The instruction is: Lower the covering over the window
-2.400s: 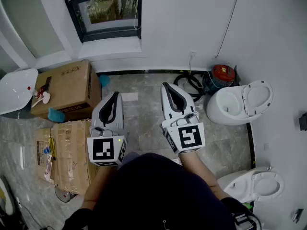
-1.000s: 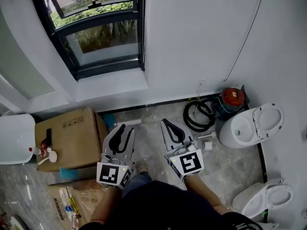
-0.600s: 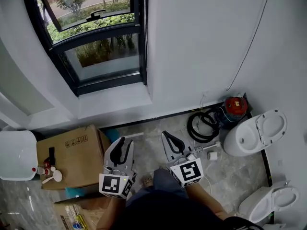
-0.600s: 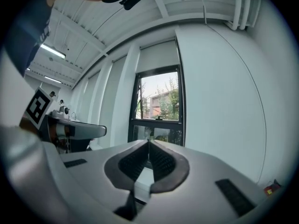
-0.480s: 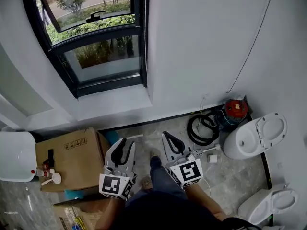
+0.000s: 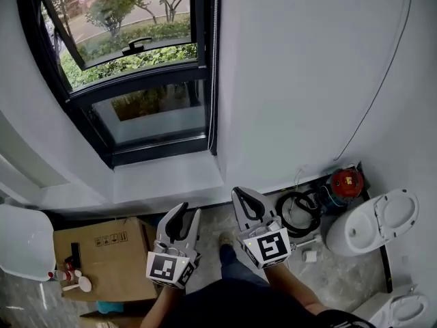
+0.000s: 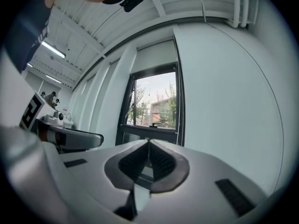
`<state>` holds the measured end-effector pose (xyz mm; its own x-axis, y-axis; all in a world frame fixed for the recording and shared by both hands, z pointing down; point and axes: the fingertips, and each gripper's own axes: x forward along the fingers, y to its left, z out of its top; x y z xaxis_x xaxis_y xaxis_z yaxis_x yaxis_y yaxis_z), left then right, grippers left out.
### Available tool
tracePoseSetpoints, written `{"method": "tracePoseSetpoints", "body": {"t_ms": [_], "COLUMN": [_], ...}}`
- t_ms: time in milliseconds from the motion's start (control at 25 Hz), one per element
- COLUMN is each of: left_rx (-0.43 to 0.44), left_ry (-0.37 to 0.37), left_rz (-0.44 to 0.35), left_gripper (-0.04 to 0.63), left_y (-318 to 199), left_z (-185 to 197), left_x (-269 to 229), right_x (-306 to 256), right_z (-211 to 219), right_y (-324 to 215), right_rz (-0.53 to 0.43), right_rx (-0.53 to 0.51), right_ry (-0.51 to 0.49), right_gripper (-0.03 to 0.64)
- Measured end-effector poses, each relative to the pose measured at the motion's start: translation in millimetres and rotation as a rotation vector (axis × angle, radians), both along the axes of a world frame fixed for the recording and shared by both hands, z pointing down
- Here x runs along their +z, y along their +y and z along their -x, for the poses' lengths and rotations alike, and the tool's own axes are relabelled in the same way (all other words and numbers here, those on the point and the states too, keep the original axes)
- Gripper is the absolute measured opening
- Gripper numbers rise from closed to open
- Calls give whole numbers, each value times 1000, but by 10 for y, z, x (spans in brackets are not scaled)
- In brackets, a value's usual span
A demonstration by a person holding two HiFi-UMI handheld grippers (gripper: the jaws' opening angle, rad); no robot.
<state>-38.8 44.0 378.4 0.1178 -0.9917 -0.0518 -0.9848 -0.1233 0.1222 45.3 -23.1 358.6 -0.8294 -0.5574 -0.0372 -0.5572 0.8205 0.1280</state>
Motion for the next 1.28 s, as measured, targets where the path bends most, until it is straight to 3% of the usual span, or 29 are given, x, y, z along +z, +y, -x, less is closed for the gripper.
{"method": "tracePoseSetpoints", "body": {"t_ms": [200,480,840,1080,1280], "left_rx": [15,3,9,81,164], "left_ry": [-6,-9,-30,-22,-38], "left_rz": [-61,-99,-92,-95,-127], "left_gripper": [106,106,106,106,106], "left_y": [-839,-1662,-2109,-2359,-2637], "left_z": [182,296,373,384,553], "left_x": [-202,-408,-392,-442,-615], "right_x": [-228,-478,-417,-355,-500], "right_z": [244,496,669,673,871], "right_y": [-795,-1480,-1831,-1994,-2141], "right_rz": [-45,-88,-57,-32,-84], "right_rx": [-9,-78,-104,-49,-5], "right_ry": [-14,-57,-60,-45,-51], "right_gripper": [12,12,12,12,12]}}
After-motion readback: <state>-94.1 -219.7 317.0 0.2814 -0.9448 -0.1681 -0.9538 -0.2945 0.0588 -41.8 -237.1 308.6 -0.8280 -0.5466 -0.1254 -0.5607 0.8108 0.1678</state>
